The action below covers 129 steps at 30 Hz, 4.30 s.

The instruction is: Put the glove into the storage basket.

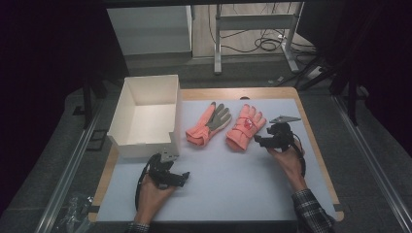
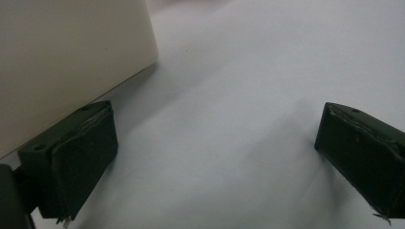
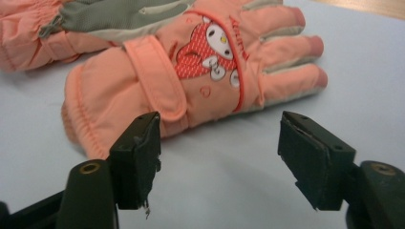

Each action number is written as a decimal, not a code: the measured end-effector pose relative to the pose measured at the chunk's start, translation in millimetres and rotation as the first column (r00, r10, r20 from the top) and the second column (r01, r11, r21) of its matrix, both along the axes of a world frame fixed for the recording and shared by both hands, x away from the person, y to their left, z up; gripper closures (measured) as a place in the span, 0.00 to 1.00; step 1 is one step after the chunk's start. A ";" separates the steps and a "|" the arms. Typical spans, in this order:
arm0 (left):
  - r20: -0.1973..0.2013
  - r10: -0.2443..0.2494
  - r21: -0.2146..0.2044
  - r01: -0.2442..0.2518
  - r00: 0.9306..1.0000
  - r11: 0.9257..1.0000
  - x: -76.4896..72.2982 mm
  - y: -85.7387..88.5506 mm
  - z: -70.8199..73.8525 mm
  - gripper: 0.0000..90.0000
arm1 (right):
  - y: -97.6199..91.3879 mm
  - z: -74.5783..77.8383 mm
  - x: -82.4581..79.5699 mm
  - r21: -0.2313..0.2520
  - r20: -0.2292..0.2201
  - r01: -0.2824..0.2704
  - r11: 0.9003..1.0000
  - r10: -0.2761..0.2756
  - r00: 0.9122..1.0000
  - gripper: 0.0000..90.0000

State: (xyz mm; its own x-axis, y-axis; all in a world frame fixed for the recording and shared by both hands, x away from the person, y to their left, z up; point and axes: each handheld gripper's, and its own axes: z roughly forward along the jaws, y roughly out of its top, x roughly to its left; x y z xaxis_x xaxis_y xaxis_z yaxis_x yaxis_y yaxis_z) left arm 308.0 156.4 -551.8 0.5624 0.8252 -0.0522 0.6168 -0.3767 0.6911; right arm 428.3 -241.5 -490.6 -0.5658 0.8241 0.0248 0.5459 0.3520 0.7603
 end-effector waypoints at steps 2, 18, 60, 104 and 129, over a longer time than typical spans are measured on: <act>0.000 0.000 0.000 0.000 1.000 1.000 0.0 0.0 0.0 0.01 | 2.4 1.5 4.8 0.001 -0.001 0.000 1.000 0.000 1.000 0.39; 0.000 -0.003 0.000 0.003 1.000 1.000 0.1 0.1 0.0 0.01 | 31.3 10.7 37.3 0.003 0.008 -0.009 1.000 0.009 1.000 0.47; 0.001 -0.004 -0.002 0.004 1.000 1.000 0.4 0.9 0.1 0.01 | 176.6 -18.1 77.8 -0.142 -0.131 -0.103 0.985 0.084 0.988 0.93; 0.003 0.002 -0.009 -0.002 1.000 1.000 0.9 0.8 -0.2 0.02 | 106.2 34.6 -50.4 0.131 -0.175 -0.477 0.869 0.494 0.852 0.97; 0.002 -0.002 -0.002 0.002 1.000 1.000 0.6 1.5 0.2 0.02 | 97.1 4.9 -47.5 0.012 -0.145 -0.454 0.891 0.451 0.881 0.68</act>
State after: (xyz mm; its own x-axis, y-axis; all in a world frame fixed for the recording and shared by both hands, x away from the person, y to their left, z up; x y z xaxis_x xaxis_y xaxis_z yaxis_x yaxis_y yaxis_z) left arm 308.6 157.9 -551.6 0.5644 0.8238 -0.0523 0.6143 -0.3768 0.6933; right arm 380.8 -144.4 -485.7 -0.8693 0.4804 0.1164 0.4233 0.6020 0.6771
